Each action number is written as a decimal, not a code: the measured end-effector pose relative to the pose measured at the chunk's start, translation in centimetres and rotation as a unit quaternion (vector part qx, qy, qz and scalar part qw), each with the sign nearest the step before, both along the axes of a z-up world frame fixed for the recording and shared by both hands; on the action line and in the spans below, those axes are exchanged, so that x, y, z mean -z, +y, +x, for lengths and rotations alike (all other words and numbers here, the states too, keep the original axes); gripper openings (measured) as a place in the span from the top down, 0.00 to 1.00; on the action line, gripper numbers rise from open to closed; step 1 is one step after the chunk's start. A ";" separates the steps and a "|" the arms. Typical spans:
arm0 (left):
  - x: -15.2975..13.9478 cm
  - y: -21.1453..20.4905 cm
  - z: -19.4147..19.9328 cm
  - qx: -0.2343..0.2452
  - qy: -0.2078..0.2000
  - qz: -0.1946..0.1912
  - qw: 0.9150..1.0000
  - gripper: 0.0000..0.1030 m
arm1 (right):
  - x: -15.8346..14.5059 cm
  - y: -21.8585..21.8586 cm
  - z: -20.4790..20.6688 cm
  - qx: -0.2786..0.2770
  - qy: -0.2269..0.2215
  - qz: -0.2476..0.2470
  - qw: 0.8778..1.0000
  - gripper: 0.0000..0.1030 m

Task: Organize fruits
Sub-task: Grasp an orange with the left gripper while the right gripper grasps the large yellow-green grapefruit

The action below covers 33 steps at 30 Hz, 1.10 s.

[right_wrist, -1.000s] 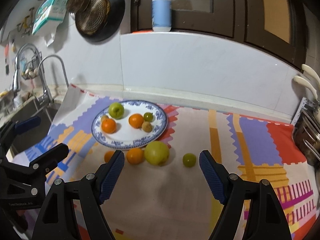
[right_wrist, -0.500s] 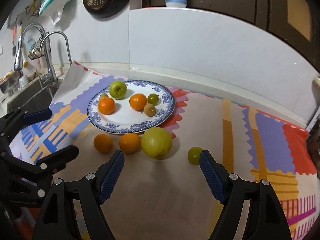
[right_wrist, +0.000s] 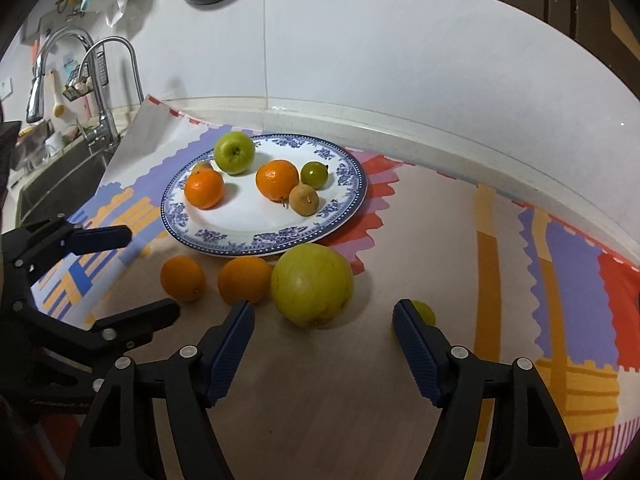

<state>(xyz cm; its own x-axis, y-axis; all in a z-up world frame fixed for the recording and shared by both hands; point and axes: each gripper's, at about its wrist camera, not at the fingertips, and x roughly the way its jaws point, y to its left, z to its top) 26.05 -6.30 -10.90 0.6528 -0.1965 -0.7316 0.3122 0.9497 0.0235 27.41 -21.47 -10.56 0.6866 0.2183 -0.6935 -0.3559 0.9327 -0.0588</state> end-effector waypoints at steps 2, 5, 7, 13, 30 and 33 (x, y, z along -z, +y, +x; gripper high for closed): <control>0.1 -0.2 0.2 0.003 0.003 -0.002 1.000 0.30 | -0.1 -0.1 0.2 -0.004 -0.002 0.004 1.000 0.32; 0.2 -0.3 0.5 0.006 0.004 -0.006 1.000 0.34 | -0.3 -0.2 0.4 -0.005 -0.005 0.016 1.000 0.33; 0.3 -0.3 0.7 0.006 0.008 -0.009 1.000 0.38 | -0.2 -0.4 0.7 -0.002 -0.002 0.025 1.000 0.33; 0.6 -0.3 1.2 0.008 0.017 -0.017 1.000 0.45 | 0.3 -0.3 1.3 -0.009 0.012 0.040 0.999 0.38; 0.6 -0.7 1.6 0.023 0.021 -0.031 0.999 0.65 | 1.1 -0.2 2.3 -0.016 0.037 0.062 0.997 0.50; 0.1 -0.7 1.5 0.024 0.012 -0.031 0.999 0.65 | 1.1 -0.2 2.3 -0.015 0.036 0.063 0.997 0.51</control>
